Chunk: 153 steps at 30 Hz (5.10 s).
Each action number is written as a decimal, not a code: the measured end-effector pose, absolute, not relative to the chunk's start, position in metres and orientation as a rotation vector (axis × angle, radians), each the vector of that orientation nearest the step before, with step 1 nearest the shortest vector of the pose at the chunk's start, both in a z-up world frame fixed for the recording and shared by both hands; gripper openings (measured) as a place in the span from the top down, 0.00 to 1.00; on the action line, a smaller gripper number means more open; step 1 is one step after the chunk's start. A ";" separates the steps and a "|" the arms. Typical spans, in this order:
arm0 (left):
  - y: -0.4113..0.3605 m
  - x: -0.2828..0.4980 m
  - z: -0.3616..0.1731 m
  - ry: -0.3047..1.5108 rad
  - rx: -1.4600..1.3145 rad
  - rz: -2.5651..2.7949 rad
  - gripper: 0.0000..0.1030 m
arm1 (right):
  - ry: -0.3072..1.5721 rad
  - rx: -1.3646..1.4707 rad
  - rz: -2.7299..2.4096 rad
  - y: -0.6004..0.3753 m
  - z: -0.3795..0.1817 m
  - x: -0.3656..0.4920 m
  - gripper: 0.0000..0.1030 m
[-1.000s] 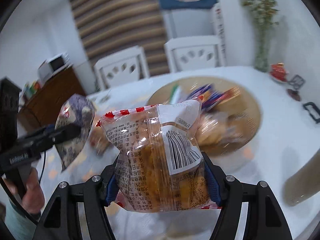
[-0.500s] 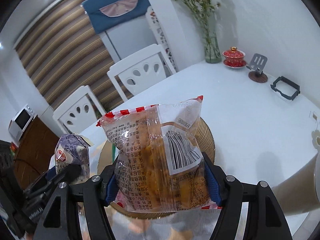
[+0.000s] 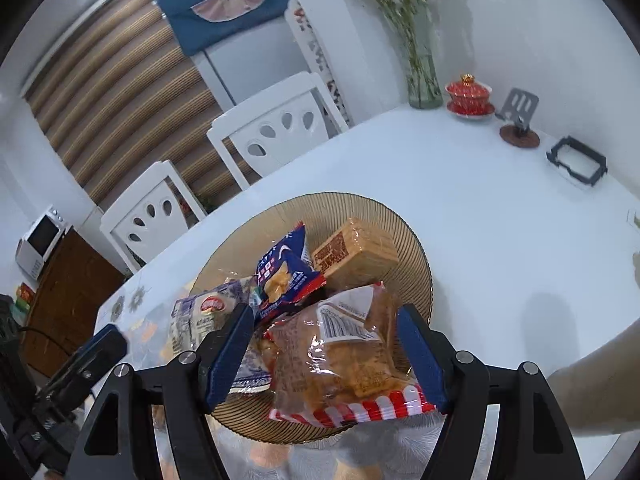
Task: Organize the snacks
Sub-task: 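Carry both bags over the amber bowl and open both grippers, then move both tools back toward the last snacks on the table, then grasp the cartoon-printed stick snack bag with the left gripper while the right grasps the orange cracker pack, then carry both packs over the amber bowl and open both grippers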
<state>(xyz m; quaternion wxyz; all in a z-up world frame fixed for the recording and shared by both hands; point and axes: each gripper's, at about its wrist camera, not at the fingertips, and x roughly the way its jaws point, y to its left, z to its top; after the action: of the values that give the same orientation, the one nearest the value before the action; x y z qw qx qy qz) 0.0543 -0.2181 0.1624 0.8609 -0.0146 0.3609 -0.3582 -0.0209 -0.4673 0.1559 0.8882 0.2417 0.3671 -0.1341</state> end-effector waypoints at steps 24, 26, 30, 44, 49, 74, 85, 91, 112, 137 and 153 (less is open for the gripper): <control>0.011 -0.013 0.111 0.865 -0.114 -0.278 0.22 | 0.839 0.298 0.162 -0.284 0.125 -0.050 0.24; 0.019 -0.011 0.087 0.903 -0.132 -0.253 0.22 | 0.863 0.254 0.192 -0.264 0.103 -0.044 0.24; 0.022 -0.006 0.047 0.939 -0.157 -0.252 0.22 | 0.871 0.110 0.188 -0.237 0.064 -0.035 0.24; 0.022 -0.003 0.022 0.914 -0.141 -0.196 0.22 | 0.931 -0.013 0.156 -0.224 0.025 -0.026 0.24; 0.022 -0.004 0.022 0.913 -0.135 -0.206 0.22 | 0.935 -0.016 0.153 -0.221 0.025 -0.025 0.24; -0.022 0.087 0.049 0.990 -0.119 -0.449 0.24 | 1.007 -0.001 0.353 -0.179 0.071 0.136 0.51; -0.054 0.089 0.052 0.977 0.000 -0.549 0.22 | 1.064 0.272 0.242 -0.241 0.056 0.091 0.62; -0.087 0.107 0.034 1.022 0.072 -0.535 0.22 | 1.108 0.559 0.213 -0.292 0.031 0.048 0.65; -0.038 0.041 0.040 0.952 -0.032 -0.416 0.43 | 1.061 0.357 0.135 -0.295 0.042 0.002 0.28; -0.039 0.020 0.025 0.861 0.045 -0.376 0.43 | 0.930 -0.032 0.063 -0.238 0.027 -0.006 0.53; -0.059 0.008 0.034 0.862 0.104 -0.389 0.43 | 0.998 0.045 0.252 -0.249 0.029 -0.098 0.54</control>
<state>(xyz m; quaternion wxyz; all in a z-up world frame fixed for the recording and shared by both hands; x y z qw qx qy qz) 0.0078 -0.0589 0.0338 0.8889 0.0502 0.4151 -0.1871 -0.0977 -0.2495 0.0291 0.8703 0.0214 0.4771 0.1205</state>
